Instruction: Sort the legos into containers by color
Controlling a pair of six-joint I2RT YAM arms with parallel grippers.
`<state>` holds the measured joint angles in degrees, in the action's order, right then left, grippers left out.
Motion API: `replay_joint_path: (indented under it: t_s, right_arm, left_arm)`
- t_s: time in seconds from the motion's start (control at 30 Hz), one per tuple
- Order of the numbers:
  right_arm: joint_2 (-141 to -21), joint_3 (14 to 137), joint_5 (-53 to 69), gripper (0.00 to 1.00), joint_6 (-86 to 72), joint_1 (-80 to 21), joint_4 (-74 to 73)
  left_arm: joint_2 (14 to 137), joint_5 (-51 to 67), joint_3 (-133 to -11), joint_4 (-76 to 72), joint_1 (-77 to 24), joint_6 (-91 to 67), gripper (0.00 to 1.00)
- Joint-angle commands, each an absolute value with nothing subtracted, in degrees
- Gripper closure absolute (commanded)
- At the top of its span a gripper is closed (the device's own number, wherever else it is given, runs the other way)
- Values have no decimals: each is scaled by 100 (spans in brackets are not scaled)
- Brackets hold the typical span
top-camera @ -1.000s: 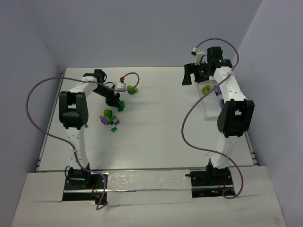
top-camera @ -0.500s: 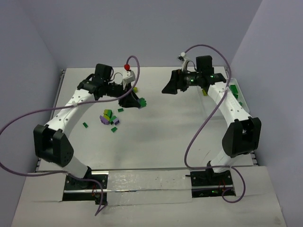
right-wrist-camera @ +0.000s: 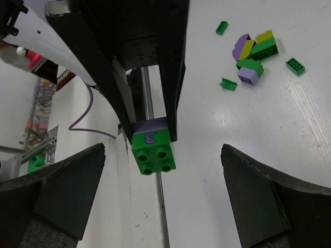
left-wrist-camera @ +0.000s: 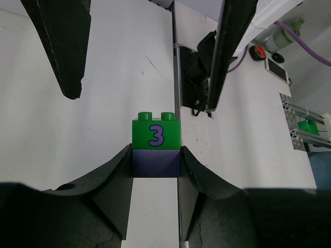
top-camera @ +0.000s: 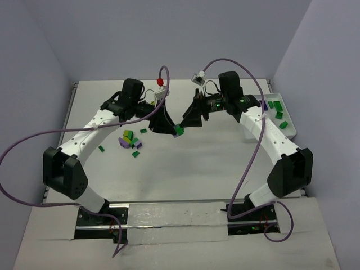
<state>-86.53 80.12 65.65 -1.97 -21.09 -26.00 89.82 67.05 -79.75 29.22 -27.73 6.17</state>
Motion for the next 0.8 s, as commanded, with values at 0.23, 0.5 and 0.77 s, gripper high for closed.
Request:
replay_joint_path:
  t_s: [0.23, 0.5, 0.77]
  right_arm:
    - [-8505, 8097, 6667, 0, 810, -2421, -3230]
    - [-8610, 8241, 6732, 13, 1185, -2549, -3629]
    - [-8640, 8332, 6741, 66, 1124, -2540, -3674]
  left_arm:
    - [9138, 7250, -8312, 2677, -2812, 326, 100]
    - [9192, 7472, -8373, 2675, -2805, 232, 100]
    - [9140, 7453, -8270, 2663, -2812, 334, 100]
